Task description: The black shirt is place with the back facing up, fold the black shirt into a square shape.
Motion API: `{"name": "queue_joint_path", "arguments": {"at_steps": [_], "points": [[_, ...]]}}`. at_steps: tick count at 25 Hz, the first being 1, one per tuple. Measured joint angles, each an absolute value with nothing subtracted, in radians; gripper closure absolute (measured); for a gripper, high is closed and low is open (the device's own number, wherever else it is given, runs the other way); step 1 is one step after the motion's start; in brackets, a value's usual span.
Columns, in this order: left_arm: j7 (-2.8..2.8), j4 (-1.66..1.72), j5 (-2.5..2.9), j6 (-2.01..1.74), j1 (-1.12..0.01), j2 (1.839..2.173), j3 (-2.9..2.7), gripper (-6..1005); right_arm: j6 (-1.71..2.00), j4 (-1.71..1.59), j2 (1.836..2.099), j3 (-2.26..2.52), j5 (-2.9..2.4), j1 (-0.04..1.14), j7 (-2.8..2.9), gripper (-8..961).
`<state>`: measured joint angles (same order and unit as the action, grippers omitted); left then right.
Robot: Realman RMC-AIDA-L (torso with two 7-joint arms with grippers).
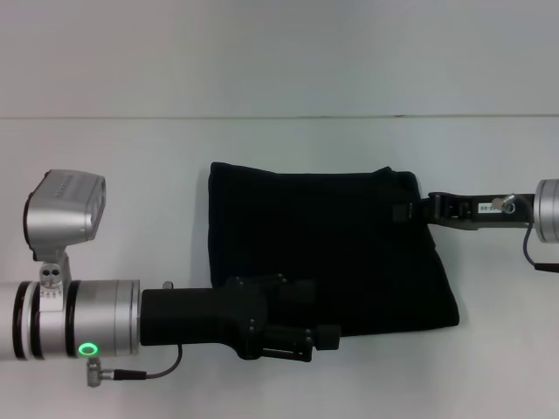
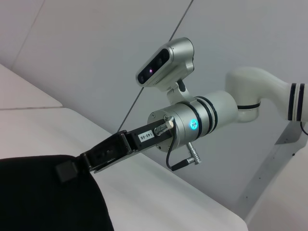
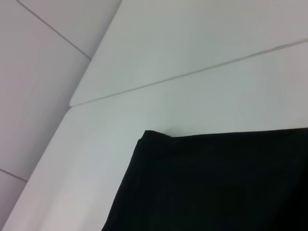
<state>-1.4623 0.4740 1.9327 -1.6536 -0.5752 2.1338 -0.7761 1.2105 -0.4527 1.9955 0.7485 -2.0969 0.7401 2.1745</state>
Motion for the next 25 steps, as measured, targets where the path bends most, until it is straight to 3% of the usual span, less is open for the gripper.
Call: {"name": "queue_joint_path", "arguments": {"at_steps": [25], "points": [[-1.491, 0.474, 1.931, -1.651, -0.588, 2.135, -0.775, 50, 1.217, -0.527, 1.992, 0.755, -2.111, 0.710, 2.187, 852]]}}
